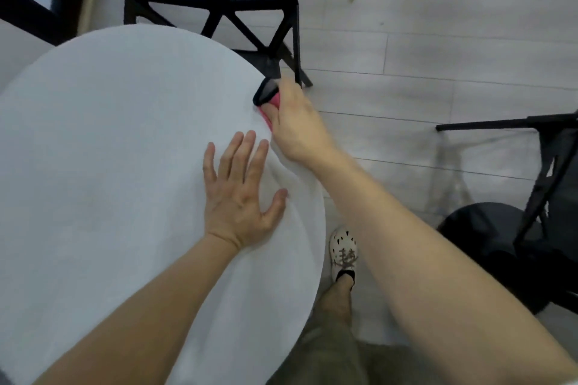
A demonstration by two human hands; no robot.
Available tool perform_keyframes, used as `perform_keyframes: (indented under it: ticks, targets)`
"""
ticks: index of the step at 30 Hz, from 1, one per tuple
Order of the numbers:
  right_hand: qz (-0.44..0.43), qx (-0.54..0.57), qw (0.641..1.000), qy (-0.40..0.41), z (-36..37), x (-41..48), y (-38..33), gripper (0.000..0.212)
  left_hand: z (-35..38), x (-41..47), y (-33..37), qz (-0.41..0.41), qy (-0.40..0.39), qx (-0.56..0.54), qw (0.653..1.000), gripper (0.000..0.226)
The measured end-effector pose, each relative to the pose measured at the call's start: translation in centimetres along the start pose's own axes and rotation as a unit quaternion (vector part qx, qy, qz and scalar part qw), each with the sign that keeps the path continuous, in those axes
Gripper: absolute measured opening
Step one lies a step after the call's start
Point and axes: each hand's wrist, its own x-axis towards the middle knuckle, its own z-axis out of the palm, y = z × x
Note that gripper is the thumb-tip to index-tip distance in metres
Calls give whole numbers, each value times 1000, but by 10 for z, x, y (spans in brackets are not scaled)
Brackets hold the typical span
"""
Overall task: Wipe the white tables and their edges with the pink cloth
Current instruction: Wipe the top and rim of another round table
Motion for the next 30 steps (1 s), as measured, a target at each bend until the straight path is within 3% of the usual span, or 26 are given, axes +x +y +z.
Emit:
perform_keyframes:
  ticks: [2,6,10,14,18,21,24,27,30]
  targets:
    - [17,38,999,18,-9,-56,12,12,-1,-1,-1,4,9,-2,1000,84]
    - [25,7,1000,-16,-22,-130,22,19,-2,-1,2,-1,8,-11,1000,85]
    - [-6,-56,998,2,-7,-11,-1,25,-3,-1,3,-9,-1,-25,1000,87]
    - [-54,-162,983,-66,28,109,-40,39,-2,-4,0,-8,-1,-42,999,88]
    - [-49,-88,995,-23,20,60,-25,30,-6,-8,2,-17,-17,-42,999,89]
    - [-12,-40,997,-68,-15,-2,-7,22,-10,-1,-1,-24,11,-55,998,70]
    - [-27,-81,990,-113,-18,24,-7,26,-16,37,-17,-159,80,-61,982,51]
    - [-83,-118,974,-177,19,131,-52,35,-15,99,-58,-381,152,-14,912,48]
    - [-143,-108,951,-253,55,200,-91,34,-6,141,-98,-522,117,3,845,57]
